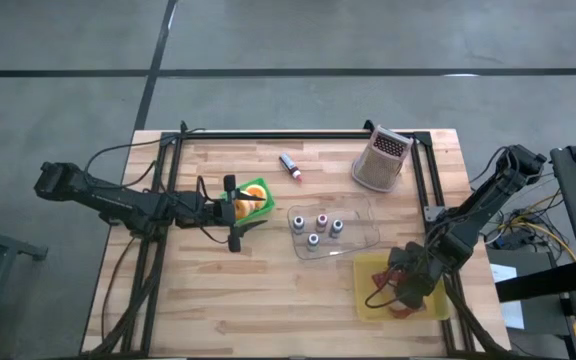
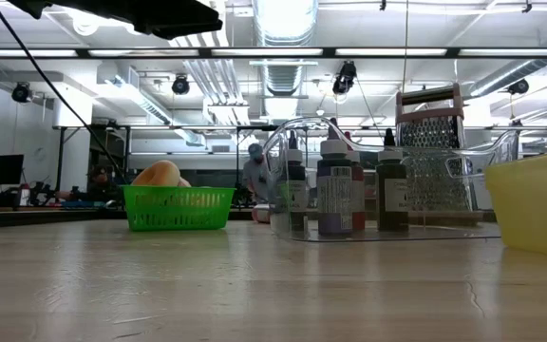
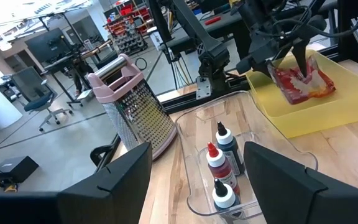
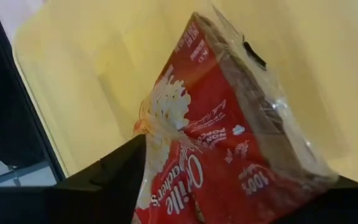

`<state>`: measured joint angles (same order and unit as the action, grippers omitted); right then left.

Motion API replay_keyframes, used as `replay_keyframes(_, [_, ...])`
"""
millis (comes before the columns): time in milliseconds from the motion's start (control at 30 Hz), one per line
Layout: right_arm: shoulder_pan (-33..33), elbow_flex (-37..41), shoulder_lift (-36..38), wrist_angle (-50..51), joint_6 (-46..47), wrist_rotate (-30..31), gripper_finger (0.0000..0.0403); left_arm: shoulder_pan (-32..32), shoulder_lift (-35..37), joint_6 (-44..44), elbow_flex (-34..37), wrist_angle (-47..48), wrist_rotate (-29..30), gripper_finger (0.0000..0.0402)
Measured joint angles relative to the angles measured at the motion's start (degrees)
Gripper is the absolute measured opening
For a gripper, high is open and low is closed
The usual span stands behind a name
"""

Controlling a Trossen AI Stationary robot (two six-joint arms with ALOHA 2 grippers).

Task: Pick & Place Food Item
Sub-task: Put the red popcorn bag into the yellow bin

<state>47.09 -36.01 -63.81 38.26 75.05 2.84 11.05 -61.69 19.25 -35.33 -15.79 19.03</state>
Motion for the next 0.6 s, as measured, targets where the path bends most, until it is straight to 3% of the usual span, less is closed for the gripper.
replay_keyframes(233, [-0.6, 0.0, 0.0, 0.1, 0.1, 0.2, 0.029, 0.0, 0.0, 0.0, 0.0, 0.0, 0.0, 0.0257])
replay_keyframes(600, [-2.1, -0.1, 0.0, 2.5, 0.3, 2.2, 0.0297, 0.0, 0.0, 0.4, 0.0, 0.0, 0.2, 0.0257])
